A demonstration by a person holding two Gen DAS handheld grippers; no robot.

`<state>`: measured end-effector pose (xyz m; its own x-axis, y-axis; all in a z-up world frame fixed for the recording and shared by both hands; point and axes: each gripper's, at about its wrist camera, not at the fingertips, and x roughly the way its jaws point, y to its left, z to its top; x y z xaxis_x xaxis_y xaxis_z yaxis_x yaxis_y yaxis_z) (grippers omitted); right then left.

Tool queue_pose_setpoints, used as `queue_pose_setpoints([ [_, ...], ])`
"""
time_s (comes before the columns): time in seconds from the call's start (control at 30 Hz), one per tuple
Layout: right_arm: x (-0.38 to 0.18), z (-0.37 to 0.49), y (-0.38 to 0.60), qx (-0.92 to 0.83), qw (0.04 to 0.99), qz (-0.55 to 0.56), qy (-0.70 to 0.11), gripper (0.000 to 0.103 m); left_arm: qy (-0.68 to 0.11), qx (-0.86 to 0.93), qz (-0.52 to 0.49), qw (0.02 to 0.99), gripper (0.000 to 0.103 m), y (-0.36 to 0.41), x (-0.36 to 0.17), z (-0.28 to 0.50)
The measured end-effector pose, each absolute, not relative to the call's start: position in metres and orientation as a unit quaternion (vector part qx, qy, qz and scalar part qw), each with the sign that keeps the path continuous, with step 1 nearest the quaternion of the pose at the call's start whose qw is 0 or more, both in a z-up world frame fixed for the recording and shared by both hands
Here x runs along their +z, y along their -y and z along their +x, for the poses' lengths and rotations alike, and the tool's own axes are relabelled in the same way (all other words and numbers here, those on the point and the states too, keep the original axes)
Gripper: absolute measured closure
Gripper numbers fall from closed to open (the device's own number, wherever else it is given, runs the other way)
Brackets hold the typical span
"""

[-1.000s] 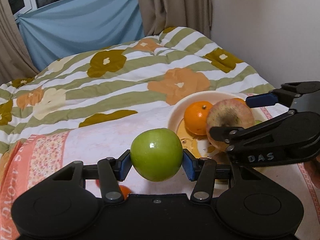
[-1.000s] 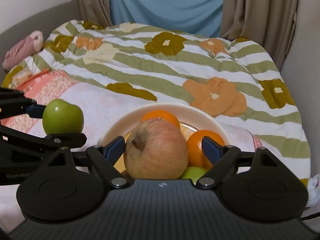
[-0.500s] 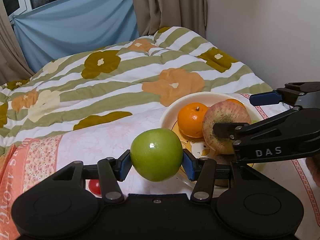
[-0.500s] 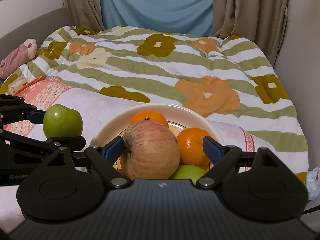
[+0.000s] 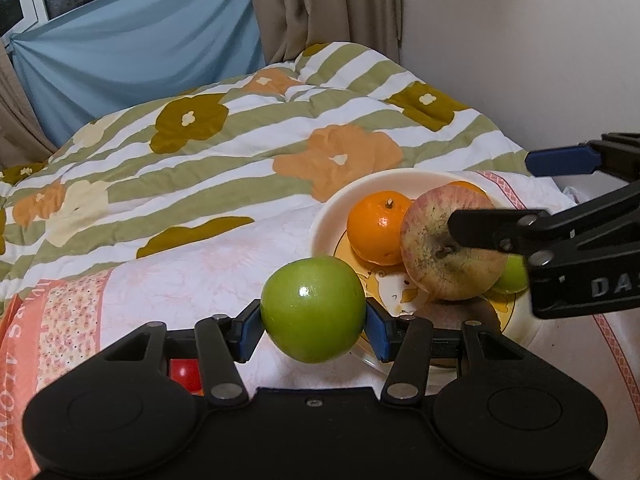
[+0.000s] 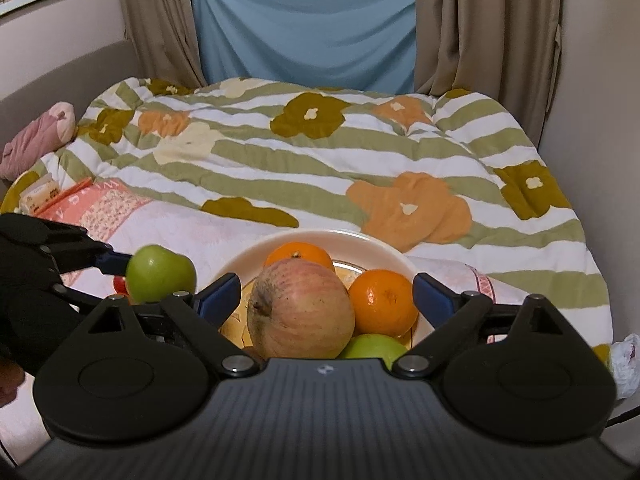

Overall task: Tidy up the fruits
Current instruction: 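Lower the green apple into the bowl and open the left tool while the right tool releases the large apple, then move both tools away from the bowl toward the tomatoes and tangerines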

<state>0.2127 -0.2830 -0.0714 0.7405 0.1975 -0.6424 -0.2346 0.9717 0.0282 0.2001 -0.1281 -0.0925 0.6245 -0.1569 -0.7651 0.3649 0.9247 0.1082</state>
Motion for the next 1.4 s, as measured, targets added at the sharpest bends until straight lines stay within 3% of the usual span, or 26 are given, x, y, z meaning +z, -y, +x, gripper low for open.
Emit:
queue_pose_setpoints([
  [0.47, -0.069, 0.211, 0.293, 0.095, 0.934, 0.003, -0.344, 0.0, -0.391, -0.191, 0.186, 0.881, 0.046, 0.152, -0.112, 0.214],
  [0.67, -0.069, 0.21, 0.294, 0.091, 0.935, 0.01, -0.343, 0.0, -0.393, -0.202, 0.191, 0.877, 0.041, 0.158, -0.11, 0.213],
  [0.8, -0.066, 0.21, 0.293, 0.092, 0.936, 0.004, -0.341, 0.0, -0.385, -0.199, 0.193, 0.88, 0.008, 0.151, -0.106, 0.208],
  [0.83, -0.066, 0.209, 0.292, 0.092, 0.936, 0.004, -0.34, 0.0, -0.382, -0.2, 0.188, 0.882, 0.007, 0.148, -0.103, 0.207],
  [1.4, -0.021, 0.185, 0.265, 0.096, 0.948, -0.004, -0.303, 0.0, -0.353, -0.137, 0.136, 0.916, 0.007, 0.088, -0.045, 0.169],
])
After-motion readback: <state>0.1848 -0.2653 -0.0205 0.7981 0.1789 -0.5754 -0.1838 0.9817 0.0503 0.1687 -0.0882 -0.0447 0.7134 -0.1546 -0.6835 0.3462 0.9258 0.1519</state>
